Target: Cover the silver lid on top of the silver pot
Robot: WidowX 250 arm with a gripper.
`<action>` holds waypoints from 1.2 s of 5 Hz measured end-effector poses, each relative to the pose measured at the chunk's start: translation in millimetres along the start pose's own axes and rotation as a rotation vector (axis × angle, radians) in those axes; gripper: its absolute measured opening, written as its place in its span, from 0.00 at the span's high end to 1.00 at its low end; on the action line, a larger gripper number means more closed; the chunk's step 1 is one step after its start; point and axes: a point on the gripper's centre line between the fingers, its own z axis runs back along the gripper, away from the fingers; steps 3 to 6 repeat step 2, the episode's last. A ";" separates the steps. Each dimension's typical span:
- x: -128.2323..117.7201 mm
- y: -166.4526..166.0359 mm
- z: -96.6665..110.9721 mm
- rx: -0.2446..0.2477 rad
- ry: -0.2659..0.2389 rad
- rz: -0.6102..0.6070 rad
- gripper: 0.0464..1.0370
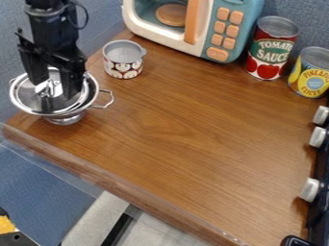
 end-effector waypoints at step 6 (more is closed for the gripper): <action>13.6 -8.8 48.4 0.030 -0.145 0.035 0.04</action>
